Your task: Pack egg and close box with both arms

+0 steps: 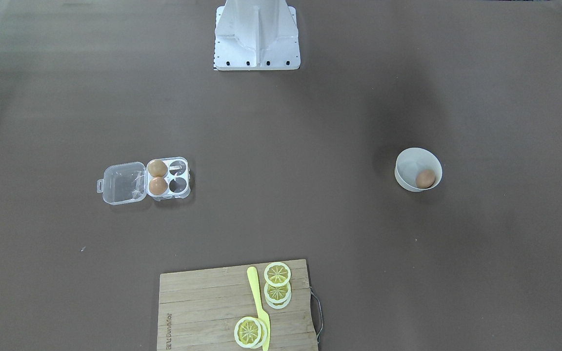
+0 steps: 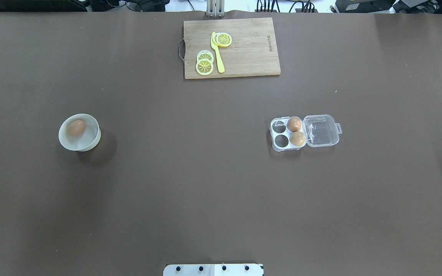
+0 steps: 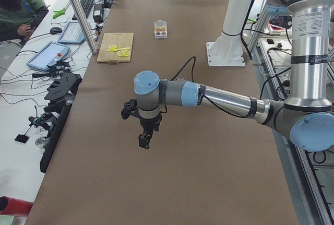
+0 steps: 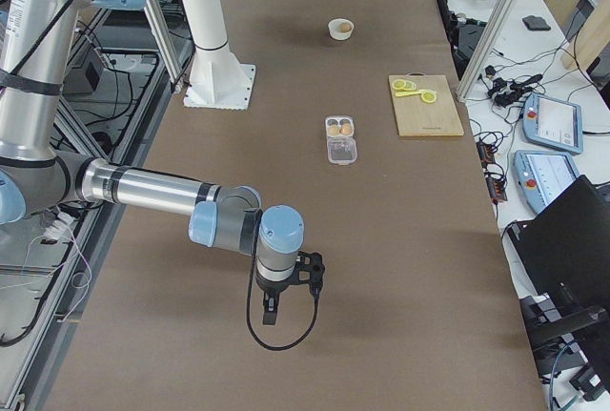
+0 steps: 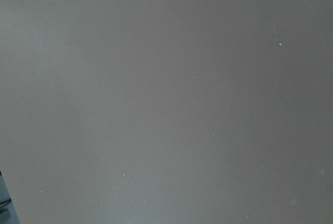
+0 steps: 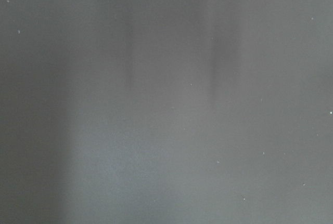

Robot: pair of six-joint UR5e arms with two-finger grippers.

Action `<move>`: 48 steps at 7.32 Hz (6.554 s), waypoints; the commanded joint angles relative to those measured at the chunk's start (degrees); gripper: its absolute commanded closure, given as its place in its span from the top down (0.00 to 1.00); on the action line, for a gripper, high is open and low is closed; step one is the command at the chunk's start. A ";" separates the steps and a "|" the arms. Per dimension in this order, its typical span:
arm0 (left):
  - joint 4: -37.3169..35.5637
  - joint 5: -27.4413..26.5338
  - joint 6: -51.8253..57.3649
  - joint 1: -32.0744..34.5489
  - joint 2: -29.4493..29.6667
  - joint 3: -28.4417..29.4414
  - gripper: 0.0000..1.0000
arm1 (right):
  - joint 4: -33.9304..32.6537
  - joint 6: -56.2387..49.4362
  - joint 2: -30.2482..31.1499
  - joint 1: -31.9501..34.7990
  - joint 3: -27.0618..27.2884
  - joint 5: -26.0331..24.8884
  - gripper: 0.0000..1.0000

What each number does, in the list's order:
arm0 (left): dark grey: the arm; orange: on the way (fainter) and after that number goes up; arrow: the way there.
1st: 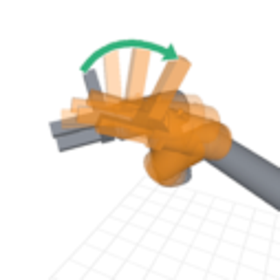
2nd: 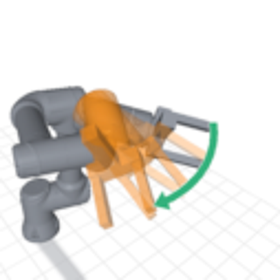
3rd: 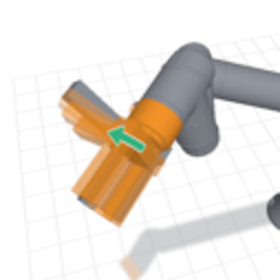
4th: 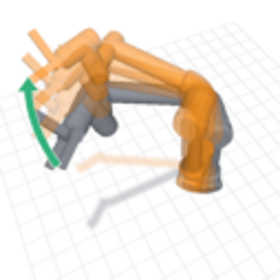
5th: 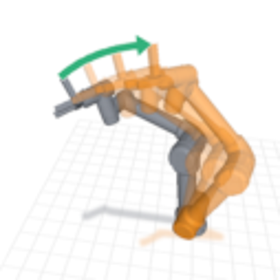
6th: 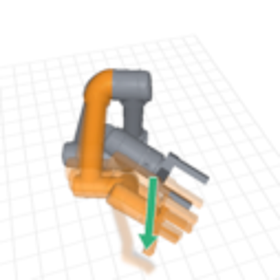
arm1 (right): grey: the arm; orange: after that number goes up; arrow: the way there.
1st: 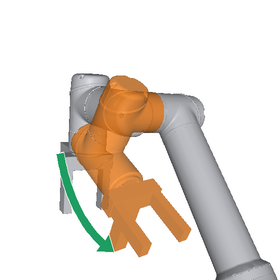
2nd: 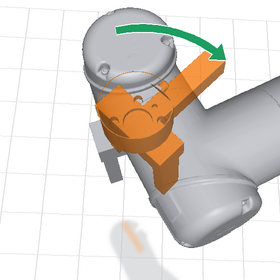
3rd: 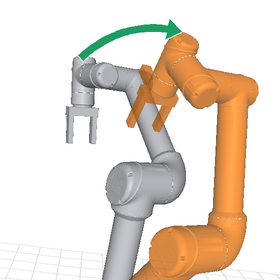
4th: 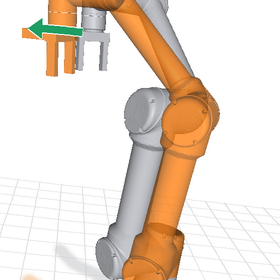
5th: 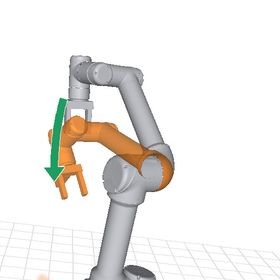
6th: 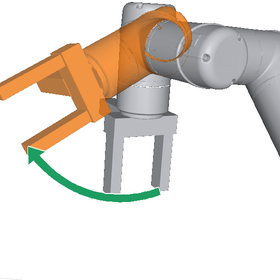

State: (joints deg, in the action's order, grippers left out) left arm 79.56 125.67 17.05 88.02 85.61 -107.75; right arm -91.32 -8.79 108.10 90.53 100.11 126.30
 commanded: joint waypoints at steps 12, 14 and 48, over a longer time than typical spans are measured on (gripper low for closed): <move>36.83 10.12 -8.20 -7.37 5.27 4.56 0.98 | 21.36 8.13 -2.98 -0.18 0.00 15.57 1.00; 38.65 9.77 -21.47 -19.16 9.48 4.22 0.98 | 21.36 15.16 -3.51 -3.49 2.97 16.10 1.00; 42.26 -7.19 -32.25 -40.73 15.29 15.20 0.56 | 21.36 39.11 -5.80 -21.71 10.81 0.09 1.00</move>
State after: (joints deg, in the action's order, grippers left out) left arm 121.82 118.48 -15.07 47.32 100.90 -92.60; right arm -69.96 30.32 102.30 68.82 110.92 126.32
